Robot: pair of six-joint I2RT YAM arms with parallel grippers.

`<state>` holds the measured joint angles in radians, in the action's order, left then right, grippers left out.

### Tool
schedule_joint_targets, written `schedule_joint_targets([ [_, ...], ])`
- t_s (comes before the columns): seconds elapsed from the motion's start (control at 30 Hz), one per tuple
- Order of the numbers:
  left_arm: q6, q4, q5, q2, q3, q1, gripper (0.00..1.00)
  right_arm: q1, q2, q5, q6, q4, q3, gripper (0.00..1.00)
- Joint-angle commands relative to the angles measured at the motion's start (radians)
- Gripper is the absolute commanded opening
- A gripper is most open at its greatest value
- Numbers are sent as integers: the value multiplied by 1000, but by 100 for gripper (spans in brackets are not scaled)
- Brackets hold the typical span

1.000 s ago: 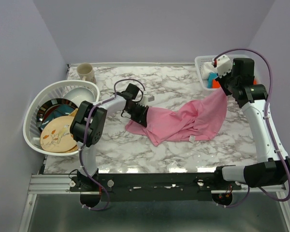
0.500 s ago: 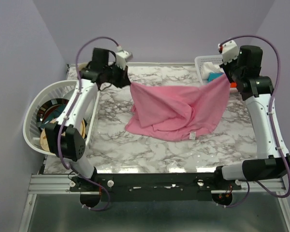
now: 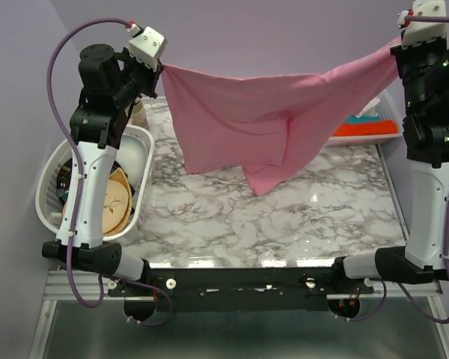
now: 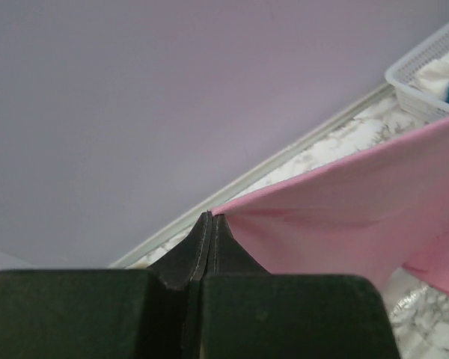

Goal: Roll the t-shirts
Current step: Flatten out the T-shirt at the center of the board.

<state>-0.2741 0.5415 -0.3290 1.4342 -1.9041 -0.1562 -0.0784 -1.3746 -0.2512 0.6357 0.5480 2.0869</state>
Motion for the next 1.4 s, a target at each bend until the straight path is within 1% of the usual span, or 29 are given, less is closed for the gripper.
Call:
schedule_joint_targets([
  [0.0,70,-164,174,-24,-71,27,0,5,14,-16,47,-164,44,1],
  [0.07,116,-181,186,-29,-90,37,0,6,9,-11,38,-190,27,1],
  [0.2,124,-218,226,-34,-151,40,0,6,-56,-19,36,-223,55,1],
  [0.3,125,-213,200,-17,-203,40,0,6,-101,-14,33,-235,123,1],
  [0.33,133,-210,196,-14,-202,40,0,6,-121,-5,35,-237,146,1],
  [0.43,141,-204,170,-20,-179,40,0,6,-129,24,44,-287,130,1],
  [0.53,112,-157,183,-26,-185,40,0,6,-139,59,24,-225,180,1],
  [0.67,66,-161,223,-115,-96,40,0,6,-54,69,24,-220,110,1],
  [0.77,81,-160,193,-184,-38,40,0,6,6,76,27,-184,95,1],
  [0.83,87,-169,185,-218,0,40,0,6,92,75,56,-194,36,1],
  [0.93,118,-161,174,-273,16,40,0,6,179,75,53,-149,36,1],
  [1.0,133,-135,163,-322,16,40,0,5,218,84,48,-85,48,1],
  [1.13,135,-117,165,-415,30,41,0,6,377,138,71,-71,-22,1],
  [1.27,110,-121,165,-517,48,41,0,6,428,139,73,-7,18,1],
  [1.37,104,-123,160,-564,42,41,0,5,471,148,79,-16,16,1],
])
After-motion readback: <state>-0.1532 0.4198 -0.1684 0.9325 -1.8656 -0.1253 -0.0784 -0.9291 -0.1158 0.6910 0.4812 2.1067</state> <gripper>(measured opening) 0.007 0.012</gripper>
